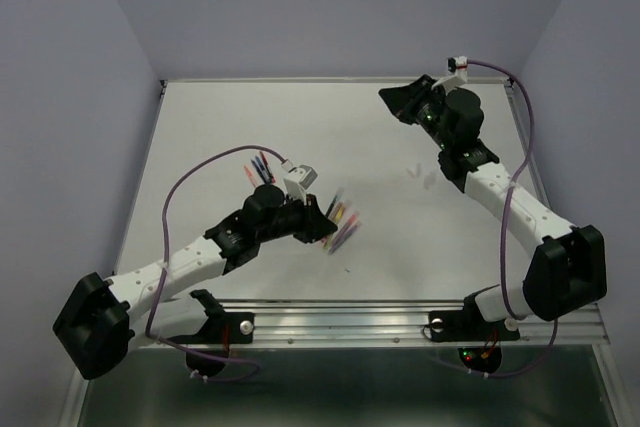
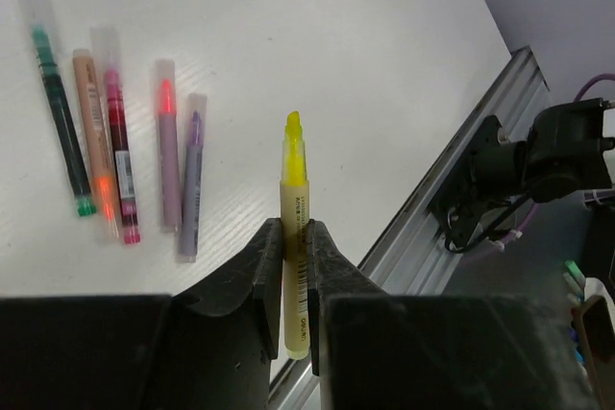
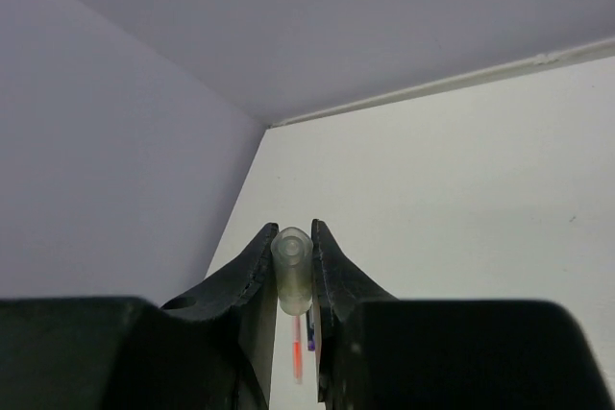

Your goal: Open the pen caps

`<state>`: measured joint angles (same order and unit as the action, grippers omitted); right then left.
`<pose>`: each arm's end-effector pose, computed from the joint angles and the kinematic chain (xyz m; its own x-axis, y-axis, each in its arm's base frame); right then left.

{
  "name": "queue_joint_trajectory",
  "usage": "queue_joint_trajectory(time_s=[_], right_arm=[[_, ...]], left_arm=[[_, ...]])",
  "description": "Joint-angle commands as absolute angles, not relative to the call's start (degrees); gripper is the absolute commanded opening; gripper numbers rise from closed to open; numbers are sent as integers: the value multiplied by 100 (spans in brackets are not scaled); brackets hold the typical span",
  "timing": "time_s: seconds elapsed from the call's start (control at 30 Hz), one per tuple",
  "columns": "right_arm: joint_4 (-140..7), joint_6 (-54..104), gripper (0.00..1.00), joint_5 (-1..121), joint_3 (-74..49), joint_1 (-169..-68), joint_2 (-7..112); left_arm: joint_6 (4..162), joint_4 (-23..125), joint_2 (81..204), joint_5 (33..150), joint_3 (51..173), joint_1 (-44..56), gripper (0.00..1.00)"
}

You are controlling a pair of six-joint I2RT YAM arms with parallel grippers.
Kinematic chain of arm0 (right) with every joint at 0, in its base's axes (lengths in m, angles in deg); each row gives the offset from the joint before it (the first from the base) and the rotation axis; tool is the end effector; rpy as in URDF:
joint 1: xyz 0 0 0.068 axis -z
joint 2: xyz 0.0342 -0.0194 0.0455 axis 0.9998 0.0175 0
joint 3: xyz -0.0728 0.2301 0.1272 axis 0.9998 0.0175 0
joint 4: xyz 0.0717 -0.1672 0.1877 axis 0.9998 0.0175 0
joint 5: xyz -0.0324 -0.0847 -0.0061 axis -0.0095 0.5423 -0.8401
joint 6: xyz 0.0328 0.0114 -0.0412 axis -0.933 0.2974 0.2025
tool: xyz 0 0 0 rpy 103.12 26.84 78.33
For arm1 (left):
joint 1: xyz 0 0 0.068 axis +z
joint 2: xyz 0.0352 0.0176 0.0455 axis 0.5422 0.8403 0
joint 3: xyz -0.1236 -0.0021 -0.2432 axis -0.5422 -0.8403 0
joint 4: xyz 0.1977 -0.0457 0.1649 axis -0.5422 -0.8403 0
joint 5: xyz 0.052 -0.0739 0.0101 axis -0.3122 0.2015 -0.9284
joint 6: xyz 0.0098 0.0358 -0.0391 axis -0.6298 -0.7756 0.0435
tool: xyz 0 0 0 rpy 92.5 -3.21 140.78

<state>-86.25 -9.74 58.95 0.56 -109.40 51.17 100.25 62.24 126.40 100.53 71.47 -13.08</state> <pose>0.3118 0.1220 0.3607 -0.3052 0.5827 -0.7533 -0.3879 0.6463 0.6571 0.1556 -0.1758 0.2520 -0.5783 -0.0624 -0.8134 0.6931 0.4883 -0.5302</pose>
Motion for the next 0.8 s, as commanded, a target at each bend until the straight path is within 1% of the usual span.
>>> queue_joint_trajectory(time_s=[0.0, 0.03, 0.07, 0.13, 0.17, 0.2, 0.23, 0.27, 0.3, 0.4, 0.43, 0.5, 0.53, 0.77], right_arm=[[-8733, -689, 1, 6157, -252, -10903, 5206], [-8600, -522, 1, 6183, -261, -10903, 5250], [-8007, -311, 1, 6148, -401, -10903, 5303], [-7484, 120, 1, 6411, -332, -10903, 5356], [-7091, 330, 1, 6429, -253, -10903, 5382], [-6844, 585, 1, 6760, -131, -10903, 5408], [-6650, 735, 1, 6781, -69, -10903, 5435], [-6187, 911, 1, 6981, -24, -10903, 5539], [-6051, 1043, 1, 7253, 28, -10903, 5593], [-5690, 1264, 1, 7457, 239, -10903, 5795], [-5620, 1351, 2, 7562, 274, -10903, 5848], [-5479, 1457, 4, 7581, 292, -10903, 5988], [-5453, 1501, 6, 7572, 310, -10903, 6041], [-5022, 1616, 6, 8037, 55, -10903, 6814]], left_arm=[[10282, 6171, 12380, 9903, 7134, -1314, 0], [10379, 5944, 12354, 9709, 7169, -1314, 0], [10449, 5777, 12362, 9255, 7291, -1322, 0], [10799, 5373, 12467, 8743, 7485, -1305, 0], [10888, 4988, 12511, 8253, 7686, -1270, 0], [11002, 4819, 12573, 7979, 7801, -1244, 0], [11160, 4495, 12686, 7811, 7889, -1217, 0], [11284, 4370, 12722, 7600, 8055, -1182, 0], [11381, 4256, 12775, 7328, 8126, -1060, 0], [11583, 3895, 12986, 7238, 8355, -630, 0], [11645, 3711, 13099, 7255, 8399, -193, 0], [11716, 3639, 13214, 7544, 8417, 284, 0], [11733, 3543, 13328, 7571, 8417, 678, 0], [11689, 3481, 13917, 7466, 8689, 1516, 0]])
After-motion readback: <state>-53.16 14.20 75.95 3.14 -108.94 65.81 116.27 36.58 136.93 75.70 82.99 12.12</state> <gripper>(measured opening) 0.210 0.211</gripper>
